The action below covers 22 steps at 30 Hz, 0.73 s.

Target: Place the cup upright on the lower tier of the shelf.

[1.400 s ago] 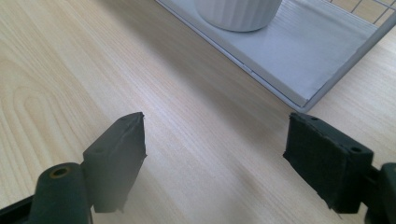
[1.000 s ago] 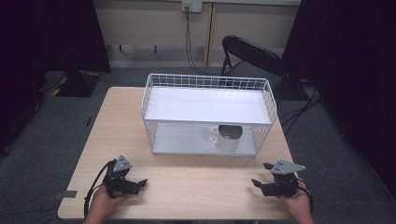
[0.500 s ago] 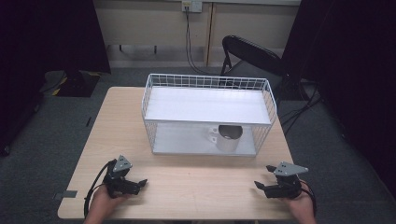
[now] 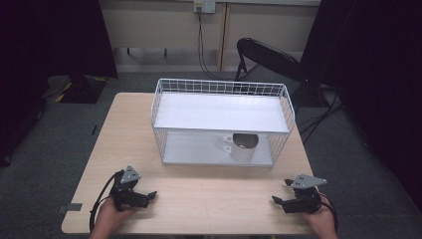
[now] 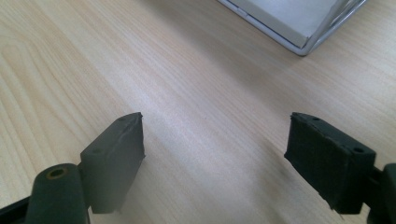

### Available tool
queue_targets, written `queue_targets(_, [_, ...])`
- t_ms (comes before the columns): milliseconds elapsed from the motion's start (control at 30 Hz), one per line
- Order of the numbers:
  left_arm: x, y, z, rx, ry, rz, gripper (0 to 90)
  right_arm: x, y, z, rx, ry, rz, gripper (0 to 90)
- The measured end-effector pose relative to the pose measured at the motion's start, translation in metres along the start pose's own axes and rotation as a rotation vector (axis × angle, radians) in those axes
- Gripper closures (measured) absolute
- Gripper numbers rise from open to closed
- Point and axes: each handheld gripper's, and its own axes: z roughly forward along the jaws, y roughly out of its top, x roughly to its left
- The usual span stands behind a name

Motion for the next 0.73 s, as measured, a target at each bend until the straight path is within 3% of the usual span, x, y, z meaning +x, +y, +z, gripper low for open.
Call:
queue_targets(400, [0.0001, 0.0000, 0.0000, 0.000, 0.000, 0.001, 0.0, -0.0054, -0.0068, 0.0033, -0.004, 0.026, 0.053, 14.5])
queue_targets(733, [0.0000, 0.0000, 0.0000, 0.001, 0.000, 0.001, 0.0, -0.0055, -0.0077, 0.0036, -0.011, 0.022, 0.050, 13.9])
